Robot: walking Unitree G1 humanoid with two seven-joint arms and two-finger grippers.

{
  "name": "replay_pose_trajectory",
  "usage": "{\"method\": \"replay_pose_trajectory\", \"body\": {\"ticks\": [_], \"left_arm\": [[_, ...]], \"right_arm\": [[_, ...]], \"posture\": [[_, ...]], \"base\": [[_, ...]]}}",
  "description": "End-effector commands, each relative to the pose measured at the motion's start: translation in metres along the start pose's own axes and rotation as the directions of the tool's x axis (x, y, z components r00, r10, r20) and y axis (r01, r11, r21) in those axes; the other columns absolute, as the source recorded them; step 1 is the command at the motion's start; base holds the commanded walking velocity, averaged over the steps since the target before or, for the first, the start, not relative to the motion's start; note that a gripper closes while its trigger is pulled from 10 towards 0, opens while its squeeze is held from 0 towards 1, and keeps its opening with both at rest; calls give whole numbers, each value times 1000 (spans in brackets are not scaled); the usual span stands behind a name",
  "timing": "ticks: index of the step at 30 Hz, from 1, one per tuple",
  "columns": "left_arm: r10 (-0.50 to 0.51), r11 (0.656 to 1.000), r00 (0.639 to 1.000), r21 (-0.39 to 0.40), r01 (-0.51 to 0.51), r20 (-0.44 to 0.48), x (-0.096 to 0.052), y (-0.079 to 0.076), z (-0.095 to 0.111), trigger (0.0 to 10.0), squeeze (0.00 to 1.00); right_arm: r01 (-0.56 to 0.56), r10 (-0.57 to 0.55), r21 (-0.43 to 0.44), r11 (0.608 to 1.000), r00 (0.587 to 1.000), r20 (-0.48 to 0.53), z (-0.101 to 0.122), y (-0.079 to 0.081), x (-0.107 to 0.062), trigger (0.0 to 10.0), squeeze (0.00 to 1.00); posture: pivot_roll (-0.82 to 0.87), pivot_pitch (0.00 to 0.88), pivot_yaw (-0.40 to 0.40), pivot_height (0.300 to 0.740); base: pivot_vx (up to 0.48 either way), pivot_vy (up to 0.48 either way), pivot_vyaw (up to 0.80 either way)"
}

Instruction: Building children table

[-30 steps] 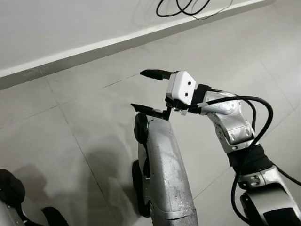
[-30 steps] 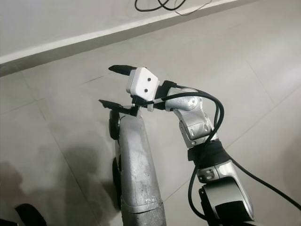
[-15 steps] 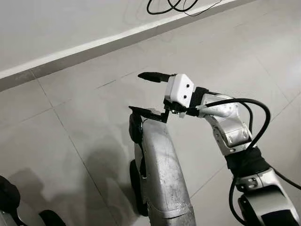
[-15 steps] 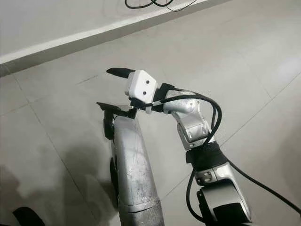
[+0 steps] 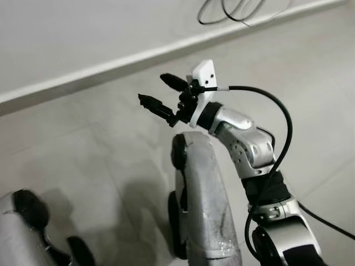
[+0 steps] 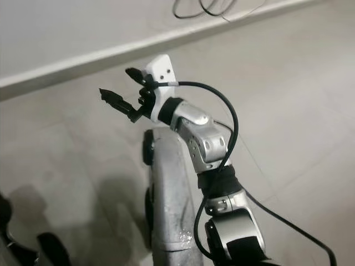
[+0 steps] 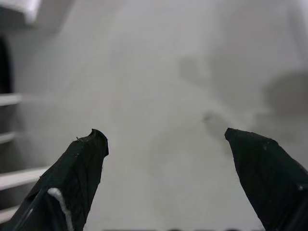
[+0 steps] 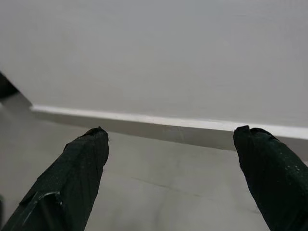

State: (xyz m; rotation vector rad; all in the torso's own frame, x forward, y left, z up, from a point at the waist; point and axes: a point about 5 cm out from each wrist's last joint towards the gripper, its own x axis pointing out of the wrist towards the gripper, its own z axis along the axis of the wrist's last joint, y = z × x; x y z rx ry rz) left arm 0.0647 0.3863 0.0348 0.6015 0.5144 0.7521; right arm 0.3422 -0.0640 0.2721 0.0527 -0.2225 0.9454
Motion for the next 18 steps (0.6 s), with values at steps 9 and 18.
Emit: {"method": "replay_pose_trajectory", "body": {"ticks": [9, 18], "left_arm": [[-31, 999, 993, 20, 29, 111, 11, 17, 39, 10000, 0], [-48, 999, 978, 24, 45, 203, 22, 10, 70, 10000, 0]], "right_arm": [[74, -67, 240, 968, 997, -39, -24, 15, -10, 10000, 0], [121, -116, 306, 944, 993, -35, -35, 23, -16, 10000, 0]], "posture": [[27, 279, -77, 390], [50, 187, -55, 430]], "base": [[0, 0, 0], [0, 0, 0]]}}
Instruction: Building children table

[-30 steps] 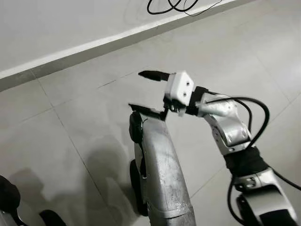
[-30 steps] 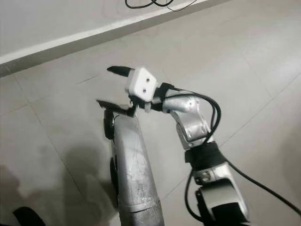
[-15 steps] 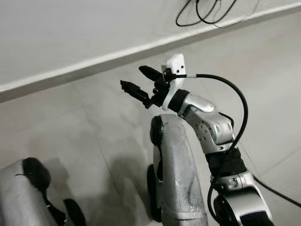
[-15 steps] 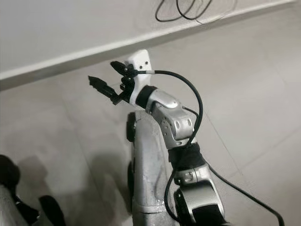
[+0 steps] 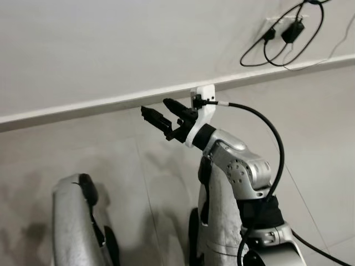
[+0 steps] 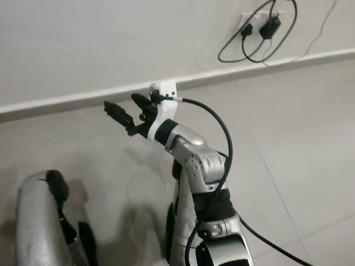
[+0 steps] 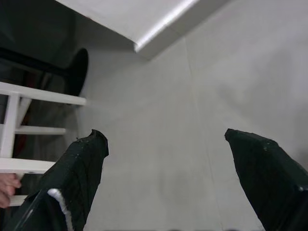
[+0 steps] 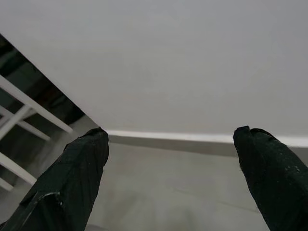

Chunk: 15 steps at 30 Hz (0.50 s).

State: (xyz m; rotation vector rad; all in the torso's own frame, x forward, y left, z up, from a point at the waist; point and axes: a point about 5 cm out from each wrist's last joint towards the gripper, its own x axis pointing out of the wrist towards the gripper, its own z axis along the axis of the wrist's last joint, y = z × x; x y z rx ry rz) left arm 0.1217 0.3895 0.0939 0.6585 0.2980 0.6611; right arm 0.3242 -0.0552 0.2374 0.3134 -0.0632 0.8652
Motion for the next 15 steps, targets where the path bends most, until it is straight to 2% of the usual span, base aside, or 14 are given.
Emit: {"method": "replay_pose_trajectory", "body": {"ticks": [1, 6, 8, 15], "left_arm": [[-34, 999, 999, 32, 35, -29, -4, -4, -6, 10000, 0], [-63, 998, 998, 30, 63, 7, -3, -11, 4, 10000, 0], [-89, 996, 996, 30, 88, 19, -3, -18, 10, 10000, 0], [-137, 991, 991, 6, 137, -1, -1, -34, 11, 10000, 0]], "right_arm": [[12, -13, 28, 1000, 1000, 5, -3, 0, -5, 10000, 0], [37, -38, 40, 999, 999, 13, -4, 0, -9, 10000, 0], [61, -62, 52, 997, 998, 19, -6, -1, -12, 10000, 0], [111, -114, 58, 992, 992, 47, -4, -6, -16, 10000, 0]], "posture": [[50, 187, -55, 430], [54, 159, -51, 445], [56, 120, -49, 455], [56, 58, -44, 485]], "base": [[0, 0, 0], [0, 0, 0], [0, 0, 0], [0, 0, 0]]}}
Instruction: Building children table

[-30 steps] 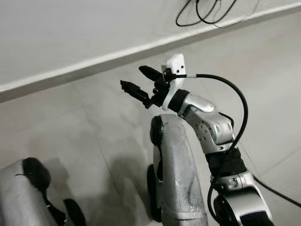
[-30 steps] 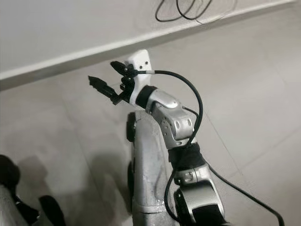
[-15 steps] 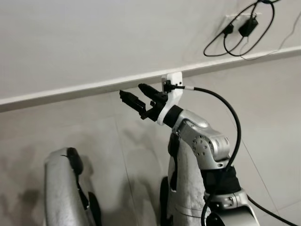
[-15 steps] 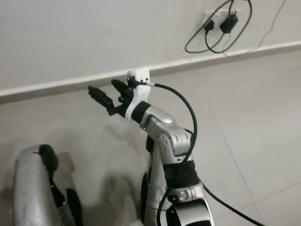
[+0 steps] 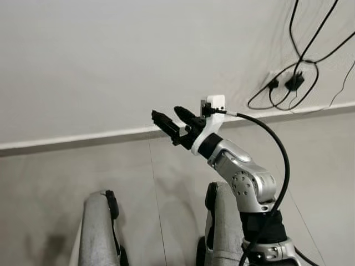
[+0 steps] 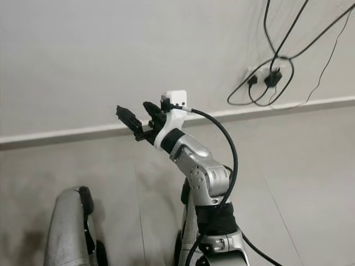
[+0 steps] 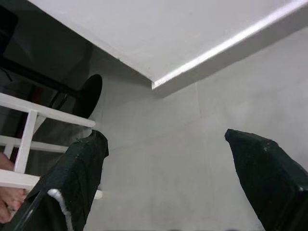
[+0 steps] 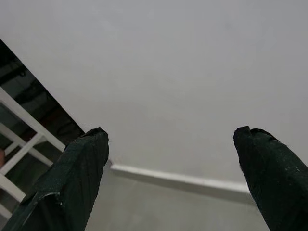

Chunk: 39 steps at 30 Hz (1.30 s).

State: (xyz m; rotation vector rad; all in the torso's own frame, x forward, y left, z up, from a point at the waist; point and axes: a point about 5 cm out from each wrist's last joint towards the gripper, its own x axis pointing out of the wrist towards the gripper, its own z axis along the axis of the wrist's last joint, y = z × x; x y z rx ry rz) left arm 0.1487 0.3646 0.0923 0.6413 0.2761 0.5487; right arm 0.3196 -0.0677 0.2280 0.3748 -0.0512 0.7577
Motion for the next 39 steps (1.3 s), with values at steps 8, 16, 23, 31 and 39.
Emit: {"method": "replay_pose_trajectory", "body": {"ticks": [8, 16, 23, 31, 39], "left_arm": [[-139, 990, 990, -5, 139, 20, 5, -33, 10, 10000, 0], [-186, 979, 972, -64, 196, 141, 10, -38, 41, 10000, 0], [-250, 939, 954, -198, 281, 168, 4, -50, 48, 10000, 0], [-460, 804, 811, -219, 553, 360, -26, -83, 92, 10000, 0], [-488, 773, 773, -210, 599, 406, -31, -95, 106, 10000, 0]], "right_arm": [[74, -74, -3, 997, 995, 64, 5, -11, -3, 10000, 0], [138, -139, 9, 990, 988, 61, -3, -16, -13, 10000, 0], [196, -194, -30, 980, 978, 77, -11, -14, -17, 10000, 0], [166, -158, -170, 971, 986, 59, -20, -13, -29, 10000, 0], [173, -175, -218, 961, 985, 13, -32, -18, -41, 10000, 0]], "posture": [[62, 0, -39, 525], [62, 0, -50, 560], [66, 0, -50, 580], [77, 0, -66, 605], [76, 0, -67, 630]], "base": [[0, 0, 0], [0, 0, 0], [0, 0, 0], [0, 0, 0], [0, 0, 0]]}}
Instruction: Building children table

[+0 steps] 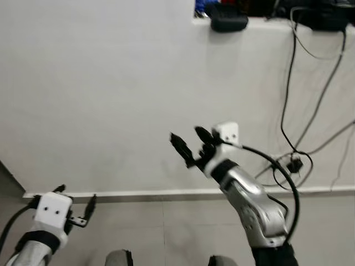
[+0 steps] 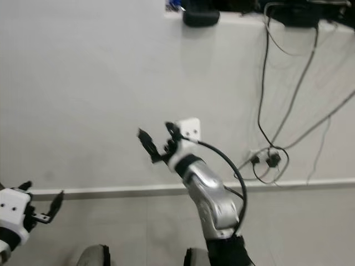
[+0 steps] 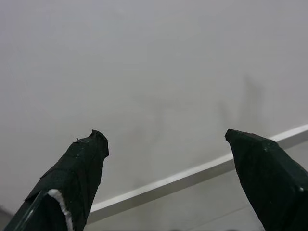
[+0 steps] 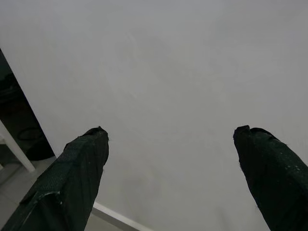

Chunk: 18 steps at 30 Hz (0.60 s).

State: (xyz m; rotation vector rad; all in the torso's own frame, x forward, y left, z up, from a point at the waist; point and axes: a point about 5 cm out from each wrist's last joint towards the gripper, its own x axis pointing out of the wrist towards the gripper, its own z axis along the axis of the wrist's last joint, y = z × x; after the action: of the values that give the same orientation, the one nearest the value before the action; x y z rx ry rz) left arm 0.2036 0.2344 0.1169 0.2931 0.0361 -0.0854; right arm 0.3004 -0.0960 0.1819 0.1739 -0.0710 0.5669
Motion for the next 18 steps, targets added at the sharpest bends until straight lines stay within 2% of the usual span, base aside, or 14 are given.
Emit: {"method": "replay_pose_trajectory", "body": {"ticks": [1, 6, 11, 18], "left_arm": [[-19, 1000, 1000, -11, 19, 2, 2, -5, 1, 10000, 0], [-60, 997, 998, -39, 61, 31, 8, -15, 11, 10000, 0], [-106, 993, 993, -44, 108, 44, 8, -23, 16, 10000, 0], [-109, 993, 993, -39, 111, 53, 8, -23, 19, 10000, 0]], "right_arm": [[-3, 3, -22, 1000, 1000, 16, 1, 1, -1, 10000, 0], [8, -7, -57, 998, 1000, 18, -3, 1, -3, 10000, 0], [-1, 1, -80, 997, 1000, 6, -7, -1, -7, 10000, 0], [17, -19, -94, 995, 999, -25, -14, -6, -13, 10000, 0]], "posture": [[74, 0, -64, 635], [72, 0, -62, 655], [69, 0, -62, 675], [66, 0, -64, 700]], "base": [[0, 0, 0], [0, 0, 0], [0, 0, 0], [0, 0, 0]]}}
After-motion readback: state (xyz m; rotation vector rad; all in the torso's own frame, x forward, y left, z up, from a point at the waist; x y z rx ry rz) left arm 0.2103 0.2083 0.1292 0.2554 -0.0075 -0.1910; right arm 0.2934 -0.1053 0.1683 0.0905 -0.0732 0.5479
